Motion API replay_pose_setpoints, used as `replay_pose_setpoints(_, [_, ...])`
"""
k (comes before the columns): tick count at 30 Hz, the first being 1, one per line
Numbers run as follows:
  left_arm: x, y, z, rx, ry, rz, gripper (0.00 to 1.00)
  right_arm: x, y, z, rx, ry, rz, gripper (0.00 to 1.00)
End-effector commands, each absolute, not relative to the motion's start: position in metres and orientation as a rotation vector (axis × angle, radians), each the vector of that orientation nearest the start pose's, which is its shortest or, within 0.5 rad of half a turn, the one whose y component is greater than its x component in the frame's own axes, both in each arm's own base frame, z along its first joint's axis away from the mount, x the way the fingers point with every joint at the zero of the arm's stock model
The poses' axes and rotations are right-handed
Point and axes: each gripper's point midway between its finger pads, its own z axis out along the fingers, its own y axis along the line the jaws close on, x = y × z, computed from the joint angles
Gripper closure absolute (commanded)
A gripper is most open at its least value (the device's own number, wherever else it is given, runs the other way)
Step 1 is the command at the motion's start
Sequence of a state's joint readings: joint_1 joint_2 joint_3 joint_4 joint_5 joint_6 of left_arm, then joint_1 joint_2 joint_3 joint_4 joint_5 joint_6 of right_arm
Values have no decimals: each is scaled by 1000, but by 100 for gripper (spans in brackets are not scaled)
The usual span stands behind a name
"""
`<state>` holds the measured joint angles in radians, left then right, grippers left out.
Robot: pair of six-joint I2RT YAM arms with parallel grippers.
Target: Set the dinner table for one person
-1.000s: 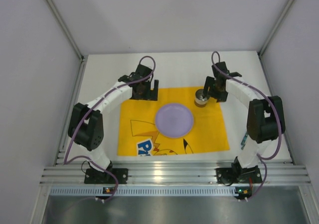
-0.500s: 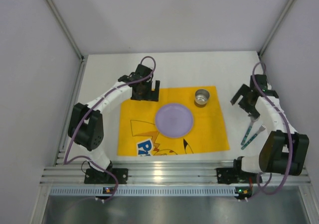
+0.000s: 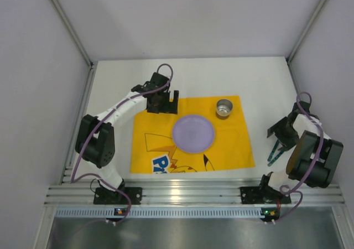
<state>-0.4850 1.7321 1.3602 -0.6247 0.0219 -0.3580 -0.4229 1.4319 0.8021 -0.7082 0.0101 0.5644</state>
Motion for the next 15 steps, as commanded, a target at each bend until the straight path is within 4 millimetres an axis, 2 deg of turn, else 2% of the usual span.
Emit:
replay_pose_setpoints(1, [358, -209, 125, 150, 2547, -377, 2, 245, -98, 31, 1365, 2513, -49, 31])
replay_pose_setpoints(8, [355, -200, 127, 153, 2527, -350, 2, 232, -108, 16, 1373, 2555, -155, 38])
replay_pose_setpoints(11, [354, -196, 123, 144, 2535, -350, 2, 231, -106, 5, 1381, 2576, -146, 51])
replay_pose_setpoints(12, [355, -195, 123, 142, 2532, -349, 2, 230, -104, 2, 1381, 2583, -140, 64])
replay_pose_setpoints(14, [356, -191, 121, 137, 2537, -348, 2, 230, -102, -5, 1384, 2605, -131, 73])
replay_pose_setpoints(15, [356, -189, 120, 133, 2538, -345, 2, 230, -102, -6, 1382, 2610, -133, 84])
